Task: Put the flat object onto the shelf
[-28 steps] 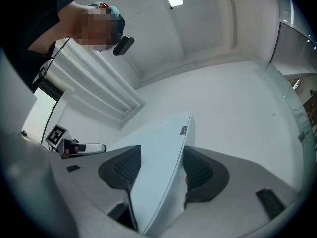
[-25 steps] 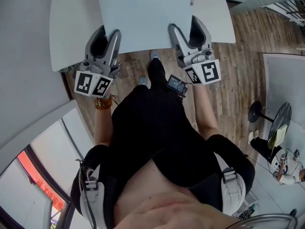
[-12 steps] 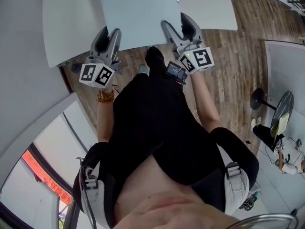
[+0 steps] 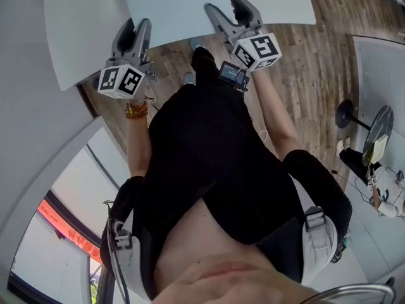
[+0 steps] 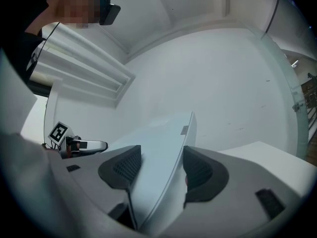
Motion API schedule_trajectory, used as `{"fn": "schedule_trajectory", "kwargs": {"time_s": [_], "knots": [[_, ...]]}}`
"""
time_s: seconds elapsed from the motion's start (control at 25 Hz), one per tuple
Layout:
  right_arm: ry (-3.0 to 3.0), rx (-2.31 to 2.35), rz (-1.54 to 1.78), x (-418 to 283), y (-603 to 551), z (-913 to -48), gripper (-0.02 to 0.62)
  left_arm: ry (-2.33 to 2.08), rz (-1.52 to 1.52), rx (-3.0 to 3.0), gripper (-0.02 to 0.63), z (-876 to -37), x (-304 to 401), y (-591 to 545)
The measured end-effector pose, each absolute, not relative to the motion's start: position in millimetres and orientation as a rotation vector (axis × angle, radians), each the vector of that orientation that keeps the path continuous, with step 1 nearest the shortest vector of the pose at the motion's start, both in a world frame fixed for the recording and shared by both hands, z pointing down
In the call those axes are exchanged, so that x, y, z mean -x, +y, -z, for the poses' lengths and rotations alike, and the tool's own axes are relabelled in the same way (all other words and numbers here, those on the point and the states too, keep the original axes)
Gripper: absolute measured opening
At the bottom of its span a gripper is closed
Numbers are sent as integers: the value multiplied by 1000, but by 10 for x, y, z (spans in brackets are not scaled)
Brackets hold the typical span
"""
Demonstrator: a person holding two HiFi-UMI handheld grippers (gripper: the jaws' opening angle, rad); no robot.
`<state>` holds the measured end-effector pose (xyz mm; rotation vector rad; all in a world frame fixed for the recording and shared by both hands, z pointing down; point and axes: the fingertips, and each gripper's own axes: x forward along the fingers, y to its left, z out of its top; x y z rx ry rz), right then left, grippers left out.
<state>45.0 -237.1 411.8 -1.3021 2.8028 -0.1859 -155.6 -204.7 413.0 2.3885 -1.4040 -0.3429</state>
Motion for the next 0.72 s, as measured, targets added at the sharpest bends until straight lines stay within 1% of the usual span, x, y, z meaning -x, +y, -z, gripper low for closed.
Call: {"fn": "schedule_trajectory", "kwargs": {"time_s": [0.32,0.72], "knots": [[2831,1276,252,-488,-2846,-4259,255,-1416,317,-2399,192,-4188,1510,-2497],[2888,1275,472,-465,-3441,-4787,255,-1410,230,-2254,192,-4688,1509,-3025]]}}
